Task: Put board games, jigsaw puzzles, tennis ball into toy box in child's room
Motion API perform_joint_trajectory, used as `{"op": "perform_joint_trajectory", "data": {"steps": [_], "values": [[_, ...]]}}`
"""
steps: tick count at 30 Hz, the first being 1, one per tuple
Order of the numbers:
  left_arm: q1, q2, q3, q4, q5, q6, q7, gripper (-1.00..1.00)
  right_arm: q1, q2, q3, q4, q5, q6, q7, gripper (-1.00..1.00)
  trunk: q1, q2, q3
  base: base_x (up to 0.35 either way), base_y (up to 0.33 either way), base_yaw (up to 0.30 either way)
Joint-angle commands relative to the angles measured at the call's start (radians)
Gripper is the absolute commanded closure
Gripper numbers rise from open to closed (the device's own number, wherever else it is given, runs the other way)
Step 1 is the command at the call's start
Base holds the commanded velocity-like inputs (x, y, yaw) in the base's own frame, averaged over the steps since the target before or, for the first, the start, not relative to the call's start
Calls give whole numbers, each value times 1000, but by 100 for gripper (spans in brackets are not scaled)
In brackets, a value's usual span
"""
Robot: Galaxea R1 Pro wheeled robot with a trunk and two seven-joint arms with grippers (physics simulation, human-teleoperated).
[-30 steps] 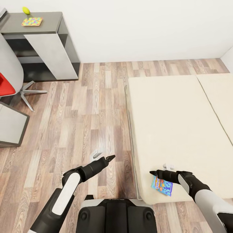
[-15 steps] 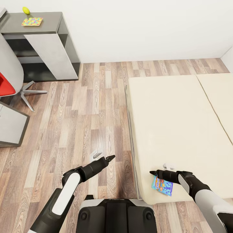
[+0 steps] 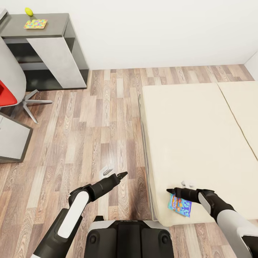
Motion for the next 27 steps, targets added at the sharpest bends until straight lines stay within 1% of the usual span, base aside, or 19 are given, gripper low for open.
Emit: {"op": "perform_joint_trajectory", "data": {"steps": [1, 11, 14, 20, 27], "values": [[0, 0, 0, -1, 10, 3, 9, -100, 0, -2, -4, -2, -8, 10, 2, -100, 1, -2, -1, 0, 0, 0], [0, -1, 0, 6, 11, 3, 9, -100, 0, -9, -9, -6, -10, 13, 10, -100, 1, -2, -1, 0, 4, 0], [0, -1, 0, 8, 11, 3, 9, -100, 0, -10, -10, -6, -10, 13, 14, -100, 1, -2, -1, 0, 85, 0], [0, -1, 0, 10, 11, 3, 9, -100, 0, -11, -11, -7, -10, 15, 17, -100, 1, -2, -1, 0, 185, 0], [0, -1, 0, 11, 11, 3, 9, -100, 0, -12, -12, -7, -11, 15, 19, -100, 1, -2, -1, 0, 250, 0]]}}
